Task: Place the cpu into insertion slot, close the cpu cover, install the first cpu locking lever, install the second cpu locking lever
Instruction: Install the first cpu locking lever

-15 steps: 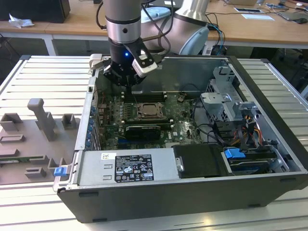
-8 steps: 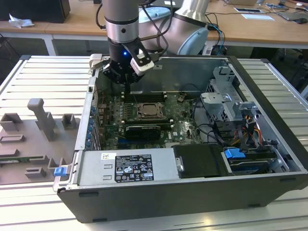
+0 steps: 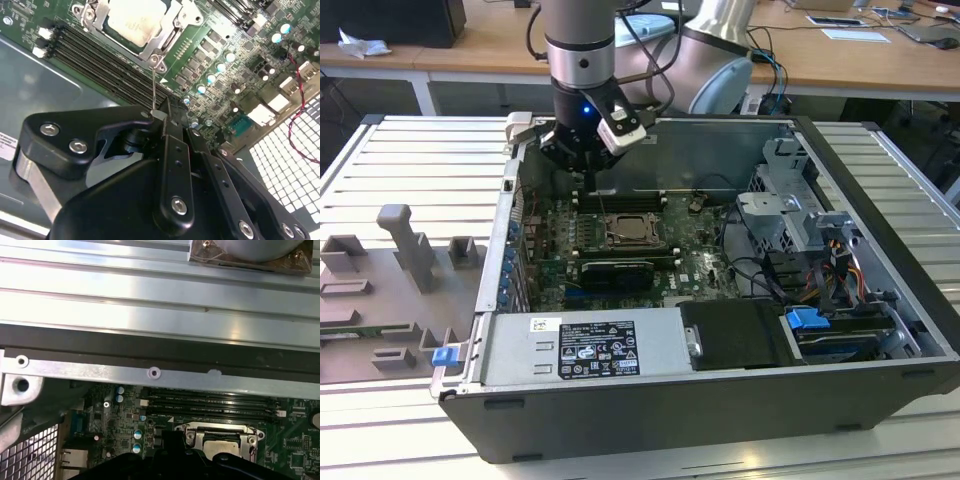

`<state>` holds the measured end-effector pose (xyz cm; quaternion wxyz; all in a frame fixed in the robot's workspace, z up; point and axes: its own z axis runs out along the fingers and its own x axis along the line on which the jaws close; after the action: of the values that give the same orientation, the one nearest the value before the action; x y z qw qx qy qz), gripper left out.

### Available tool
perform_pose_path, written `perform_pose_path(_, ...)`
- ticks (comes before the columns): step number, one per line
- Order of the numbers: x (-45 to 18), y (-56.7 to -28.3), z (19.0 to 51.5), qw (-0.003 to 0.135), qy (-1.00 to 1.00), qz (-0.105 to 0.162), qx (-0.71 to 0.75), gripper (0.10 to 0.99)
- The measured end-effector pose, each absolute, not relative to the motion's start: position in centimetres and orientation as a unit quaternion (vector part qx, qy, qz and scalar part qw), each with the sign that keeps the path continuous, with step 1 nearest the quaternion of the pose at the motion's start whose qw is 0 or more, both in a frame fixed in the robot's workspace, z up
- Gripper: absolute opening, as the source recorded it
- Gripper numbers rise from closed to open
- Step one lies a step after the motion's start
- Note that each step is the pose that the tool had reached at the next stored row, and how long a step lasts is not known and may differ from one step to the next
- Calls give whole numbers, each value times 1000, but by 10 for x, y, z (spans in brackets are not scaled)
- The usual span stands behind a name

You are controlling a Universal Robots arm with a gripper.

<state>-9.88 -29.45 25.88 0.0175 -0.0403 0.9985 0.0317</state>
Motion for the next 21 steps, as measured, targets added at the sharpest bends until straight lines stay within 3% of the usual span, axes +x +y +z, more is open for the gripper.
perform_pose_path(21, -77, -294, 258, 18, 999, 32, -40, 106)
